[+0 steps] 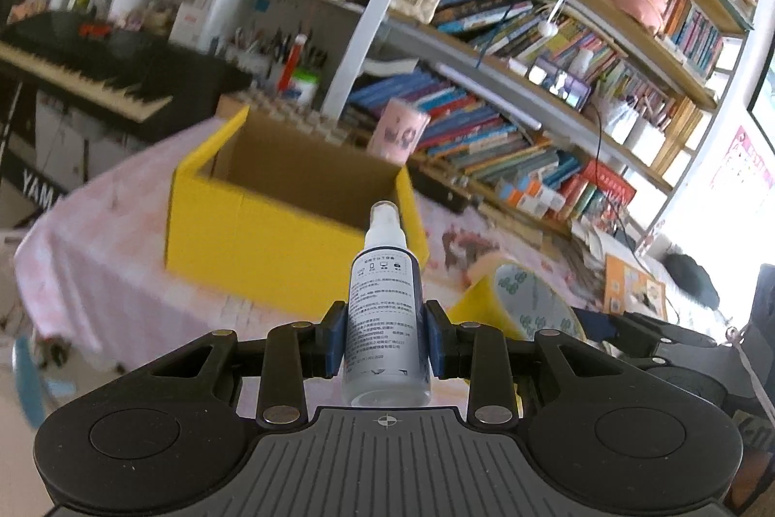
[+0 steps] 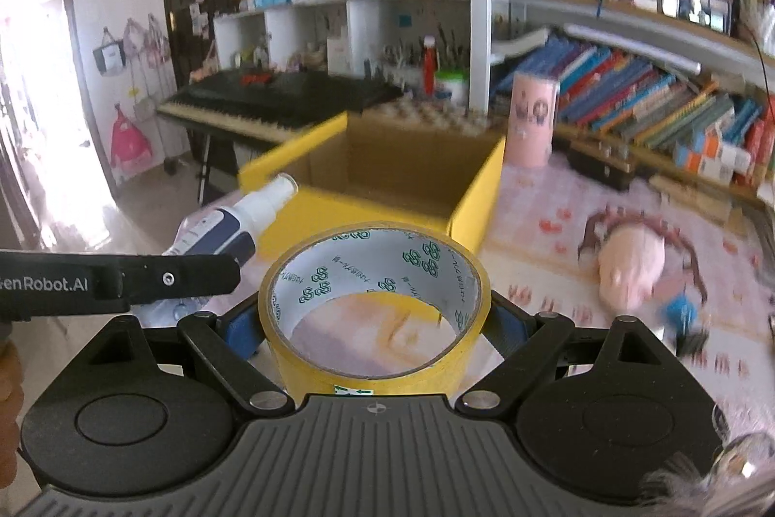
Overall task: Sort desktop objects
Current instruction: 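Lower both into the yellow box, opening the left tool while the right tool releases the tape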
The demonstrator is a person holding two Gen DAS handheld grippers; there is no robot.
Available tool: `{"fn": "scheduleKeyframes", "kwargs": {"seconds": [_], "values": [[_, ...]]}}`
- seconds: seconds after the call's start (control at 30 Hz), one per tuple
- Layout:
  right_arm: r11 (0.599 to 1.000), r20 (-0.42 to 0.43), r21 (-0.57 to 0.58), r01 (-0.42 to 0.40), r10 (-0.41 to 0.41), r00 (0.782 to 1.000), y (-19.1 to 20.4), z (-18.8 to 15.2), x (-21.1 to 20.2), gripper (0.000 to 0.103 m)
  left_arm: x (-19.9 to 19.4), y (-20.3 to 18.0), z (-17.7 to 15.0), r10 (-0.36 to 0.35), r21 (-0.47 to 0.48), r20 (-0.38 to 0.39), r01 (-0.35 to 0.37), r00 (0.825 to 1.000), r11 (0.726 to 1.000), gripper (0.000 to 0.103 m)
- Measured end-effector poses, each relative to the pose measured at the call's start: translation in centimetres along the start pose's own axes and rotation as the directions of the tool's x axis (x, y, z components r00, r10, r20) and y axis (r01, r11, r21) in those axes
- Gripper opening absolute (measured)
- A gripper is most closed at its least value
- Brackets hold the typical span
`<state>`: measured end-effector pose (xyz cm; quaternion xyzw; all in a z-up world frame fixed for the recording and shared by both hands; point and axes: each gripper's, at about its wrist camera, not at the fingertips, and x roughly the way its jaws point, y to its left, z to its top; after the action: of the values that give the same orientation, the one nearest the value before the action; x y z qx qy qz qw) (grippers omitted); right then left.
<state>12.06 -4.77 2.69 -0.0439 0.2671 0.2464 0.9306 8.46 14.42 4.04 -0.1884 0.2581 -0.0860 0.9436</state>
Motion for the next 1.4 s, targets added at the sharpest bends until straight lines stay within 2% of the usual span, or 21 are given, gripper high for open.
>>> {"fn": "scheduleKeyframes", "kwargs": {"seconds": [0.33, 0.73, 0.9, 1.13, 1.4], "values": [[0.998, 0.113, -0.058, -0.031, 0.038, 0.993, -3.5, 6.1, 4.0, 0.09, 4.7, -1.0, 5.5, 0.041, 0.046, 0.087, -0.045, 0.995, 0.998, 0.031], [0.986, 0.095, -0.152, -0.072, 0.087, 0.992, -6.1, 10.0, 11.6, 0.09, 10.6, 0.6, 8.6, 0.154, 0.048, 0.082, -0.158, 0.985, 0.986, 0.031], [0.968, 0.047, -0.236, -0.083, 0.097, 0.994, -6.3, 10.9, 15.6, 0.09, 13.5, 1.7, 9.1, 0.21, 0.055, 0.044, -0.212, 0.977, 0.976, 0.031], [0.925, -0.087, -0.356, -0.132, 0.108, 0.99, -6.4, 10.9, 21.4, 0.09, 17.5, 2.9, 8.6, 0.257, 0.07, -0.057, -0.253, 0.965, 0.965, 0.031], [0.889, -0.196, -0.419, -0.187, 0.113, 0.974, -6.7, 9.8, 24.6, 0.09, 20.1, 3.5, 7.6, 0.299, 0.114, -0.134, -0.285, 0.945, 0.952, 0.031]]}}
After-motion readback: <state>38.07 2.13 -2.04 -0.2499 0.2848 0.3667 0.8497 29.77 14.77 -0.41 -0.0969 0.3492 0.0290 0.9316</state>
